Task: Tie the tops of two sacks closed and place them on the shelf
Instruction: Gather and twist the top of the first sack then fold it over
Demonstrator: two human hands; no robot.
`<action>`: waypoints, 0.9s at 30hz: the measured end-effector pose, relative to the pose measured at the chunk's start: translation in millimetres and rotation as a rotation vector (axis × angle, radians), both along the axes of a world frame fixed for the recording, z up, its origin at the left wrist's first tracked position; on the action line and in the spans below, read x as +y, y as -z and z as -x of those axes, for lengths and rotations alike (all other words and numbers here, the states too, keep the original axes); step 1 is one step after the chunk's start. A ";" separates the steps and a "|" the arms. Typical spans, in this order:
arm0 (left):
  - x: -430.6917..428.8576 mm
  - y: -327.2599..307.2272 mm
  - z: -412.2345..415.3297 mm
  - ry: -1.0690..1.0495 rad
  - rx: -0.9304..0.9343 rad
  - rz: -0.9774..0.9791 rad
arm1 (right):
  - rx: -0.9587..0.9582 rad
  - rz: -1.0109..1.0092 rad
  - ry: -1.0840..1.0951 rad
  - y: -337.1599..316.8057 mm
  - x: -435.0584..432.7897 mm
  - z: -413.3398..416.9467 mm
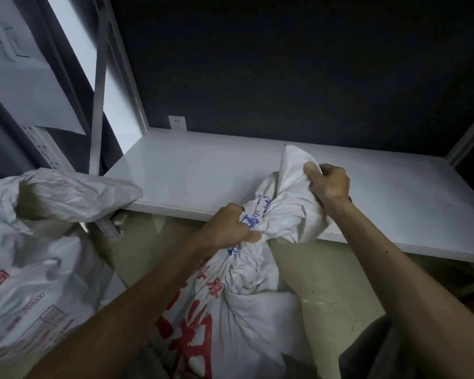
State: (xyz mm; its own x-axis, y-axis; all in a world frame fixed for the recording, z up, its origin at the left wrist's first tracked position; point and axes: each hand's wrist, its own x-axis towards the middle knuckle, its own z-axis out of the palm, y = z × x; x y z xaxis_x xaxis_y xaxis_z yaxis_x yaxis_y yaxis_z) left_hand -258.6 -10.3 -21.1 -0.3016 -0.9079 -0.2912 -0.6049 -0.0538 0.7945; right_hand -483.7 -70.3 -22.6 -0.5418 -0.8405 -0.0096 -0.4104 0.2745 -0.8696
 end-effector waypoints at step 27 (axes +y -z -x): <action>-21.6 -9.9 10.6 -0.187 0.660 -0.273 | -0.664 -0.043 -0.560 -22.2 43.1 -35.4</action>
